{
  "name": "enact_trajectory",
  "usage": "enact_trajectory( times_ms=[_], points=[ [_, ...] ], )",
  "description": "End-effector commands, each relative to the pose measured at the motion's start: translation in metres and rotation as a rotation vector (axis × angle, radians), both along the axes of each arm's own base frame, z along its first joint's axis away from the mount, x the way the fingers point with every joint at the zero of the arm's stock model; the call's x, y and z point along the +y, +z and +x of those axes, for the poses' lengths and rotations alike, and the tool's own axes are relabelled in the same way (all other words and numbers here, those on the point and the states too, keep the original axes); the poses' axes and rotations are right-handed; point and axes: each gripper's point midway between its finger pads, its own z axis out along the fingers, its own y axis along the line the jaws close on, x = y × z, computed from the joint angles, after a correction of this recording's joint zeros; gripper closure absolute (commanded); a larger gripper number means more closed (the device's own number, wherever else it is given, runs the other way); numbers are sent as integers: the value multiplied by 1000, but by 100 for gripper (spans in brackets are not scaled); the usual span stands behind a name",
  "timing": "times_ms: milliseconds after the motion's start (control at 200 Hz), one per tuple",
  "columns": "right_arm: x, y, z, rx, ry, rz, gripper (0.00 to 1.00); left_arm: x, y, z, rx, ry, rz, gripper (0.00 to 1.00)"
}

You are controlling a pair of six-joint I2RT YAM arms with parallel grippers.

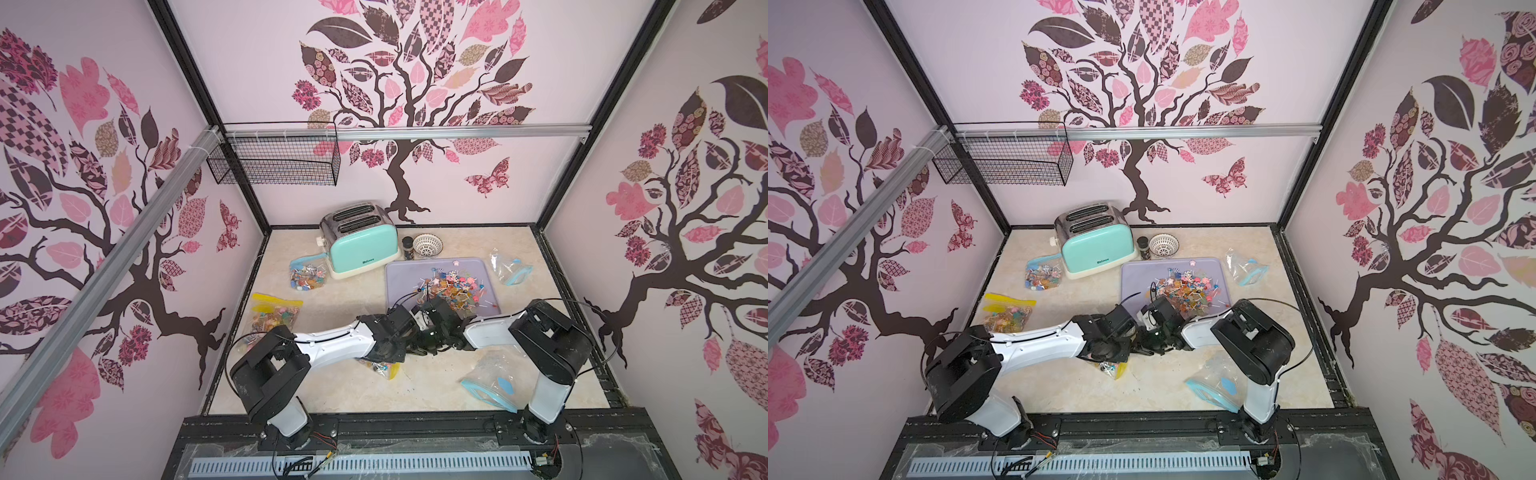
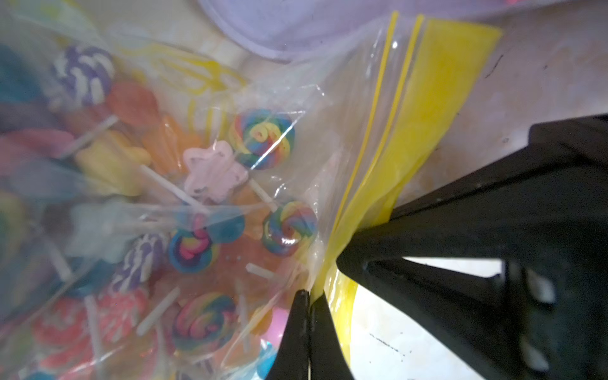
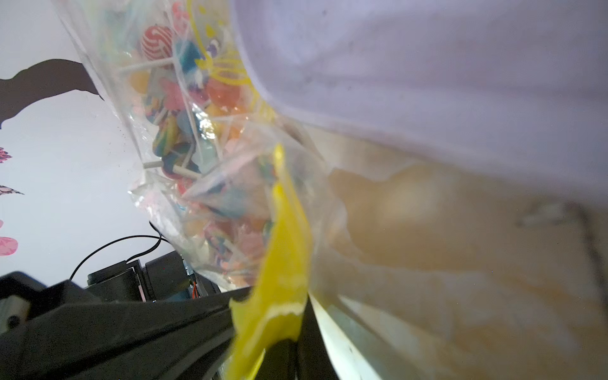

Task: Pour candies out of the ziploc bag
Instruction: Open the ziploc bag at the center of the board.

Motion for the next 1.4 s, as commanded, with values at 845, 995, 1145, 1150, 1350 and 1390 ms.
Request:
enact_trajectory(
  times_ms=[845,995,1145,1150,1350,1390],
  points=[
    [-8,-3,-3,1,-10,-53,100,-4,-14,12,-18,-12,25,100],
    [-28,-19,0,-6,-76,-179,100,9,-8,17,-57,105,38,100],
    [-48,-36,-1,-6,-115,-303,100,18,0,19,-101,274,-27,100],
    [-48,-37,-1,-5,-116,-305,100,19,-1,19,-102,278,-29,100],
    [-58,-50,-9,7,-121,-364,100,19,10,21,-154,333,-106,100],
    [-57,-49,-9,5,-119,-361,100,16,15,22,-159,318,-115,100]
  ],
)
